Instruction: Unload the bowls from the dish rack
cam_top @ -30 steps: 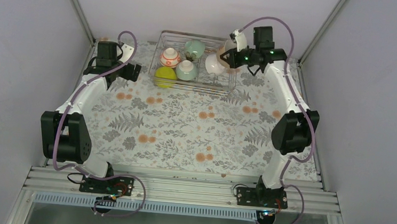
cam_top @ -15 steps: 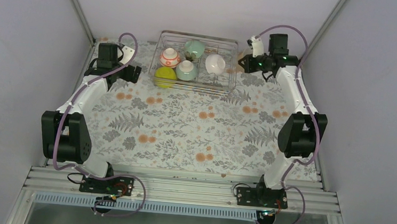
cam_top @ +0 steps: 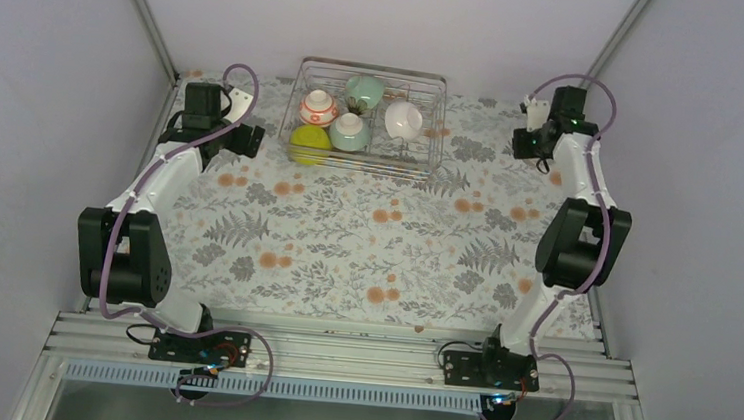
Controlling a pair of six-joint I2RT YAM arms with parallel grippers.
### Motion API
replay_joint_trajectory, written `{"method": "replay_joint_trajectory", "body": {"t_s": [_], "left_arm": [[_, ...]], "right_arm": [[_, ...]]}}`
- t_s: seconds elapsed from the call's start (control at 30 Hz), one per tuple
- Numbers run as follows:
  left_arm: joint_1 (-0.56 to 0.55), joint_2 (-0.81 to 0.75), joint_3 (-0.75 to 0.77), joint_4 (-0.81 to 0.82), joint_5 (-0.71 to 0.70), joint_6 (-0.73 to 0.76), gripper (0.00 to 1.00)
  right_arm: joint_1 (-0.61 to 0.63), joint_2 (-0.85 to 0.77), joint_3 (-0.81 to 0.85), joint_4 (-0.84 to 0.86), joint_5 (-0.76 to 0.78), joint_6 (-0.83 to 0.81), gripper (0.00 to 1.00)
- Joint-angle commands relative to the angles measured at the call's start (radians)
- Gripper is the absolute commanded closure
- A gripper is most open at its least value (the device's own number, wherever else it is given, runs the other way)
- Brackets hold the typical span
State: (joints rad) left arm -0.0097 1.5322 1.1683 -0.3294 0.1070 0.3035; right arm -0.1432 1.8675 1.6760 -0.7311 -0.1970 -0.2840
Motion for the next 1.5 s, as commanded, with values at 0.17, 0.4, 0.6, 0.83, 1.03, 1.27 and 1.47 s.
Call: {"method": "replay_joint_trajectory", "body": {"t_s": [0.17, 0.4, 0.6, 0.83, 1.03, 1.27, 1.47], "left_arm": [[-0.007, -0.026, -0.02, 0.013, -0.018, 0.027, 0.0], [-0.006, -0.044, -0.042, 0.012, -0.03, 0.041, 0.0], [-0.007, -0.053, -0.053, 0.014, -0.029, 0.046, 0.0], [-0.006, -0.055, -0.059, 0.019, -0.016, 0.045, 0.0], [-0.007, -0.054, -0.052, 0.027, 0.0, 0.032, 0.0], [-0.006, -0.058, -0.055, 0.048, 0.016, 0.023, 0.0], [-0.007, -0.024, -0.042, 0.058, -0.02, 0.018, 0.0]], "right_arm": [[-0.024, 0.176, 0.013, -0.039, 0.167, -0.116, 0.96], [-0.021, 0.23, 0.033, -0.056, 0.186, -0.137, 0.96], [-0.017, 0.182, 0.005, -0.018, 0.186, -0.157, 0.64], [0.042, -0.02, 0.011, -0.04, 0.161, -0.172, 0.44], [0.241, -0.071, 0.116, -0.113, 0.193, -0.153, 0.35], [0.449, 0.035, 0.216, 0.049, 0.236, -0.054, 0.33], [0.553, 0.227, 0.339, 0.137, 0.364, 0.005, 0.31]]}}
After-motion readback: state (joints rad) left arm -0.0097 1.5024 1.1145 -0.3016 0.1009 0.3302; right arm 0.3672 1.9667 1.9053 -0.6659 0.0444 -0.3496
